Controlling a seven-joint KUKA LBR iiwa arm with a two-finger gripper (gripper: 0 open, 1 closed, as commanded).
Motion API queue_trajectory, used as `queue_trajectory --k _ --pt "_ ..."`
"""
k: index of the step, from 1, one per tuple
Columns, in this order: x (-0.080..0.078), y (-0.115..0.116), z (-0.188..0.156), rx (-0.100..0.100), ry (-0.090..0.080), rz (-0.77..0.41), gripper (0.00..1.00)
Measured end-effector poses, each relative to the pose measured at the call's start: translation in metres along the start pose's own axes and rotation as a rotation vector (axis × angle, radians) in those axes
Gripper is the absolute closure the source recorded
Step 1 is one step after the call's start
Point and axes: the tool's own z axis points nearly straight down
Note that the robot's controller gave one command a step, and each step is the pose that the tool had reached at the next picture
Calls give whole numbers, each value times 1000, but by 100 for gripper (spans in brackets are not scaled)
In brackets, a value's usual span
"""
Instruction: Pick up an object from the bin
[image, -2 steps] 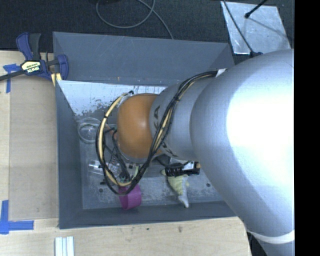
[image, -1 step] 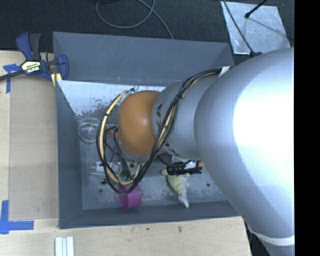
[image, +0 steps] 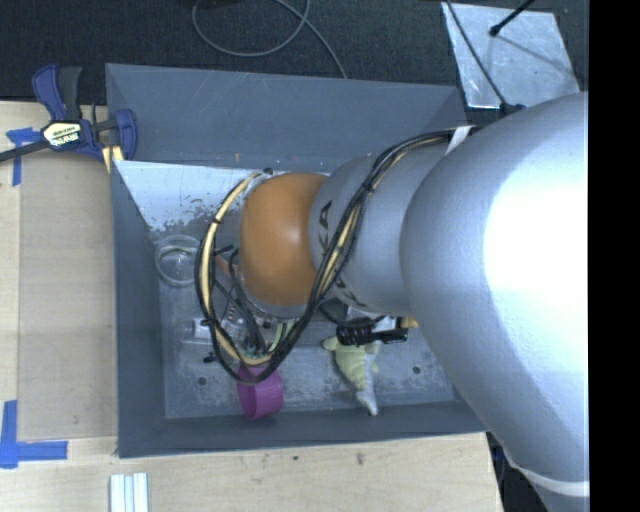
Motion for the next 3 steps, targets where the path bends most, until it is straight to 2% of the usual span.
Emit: queue_trajectory --k 3 --pt "0 -1 -45 0 0 -1 100"
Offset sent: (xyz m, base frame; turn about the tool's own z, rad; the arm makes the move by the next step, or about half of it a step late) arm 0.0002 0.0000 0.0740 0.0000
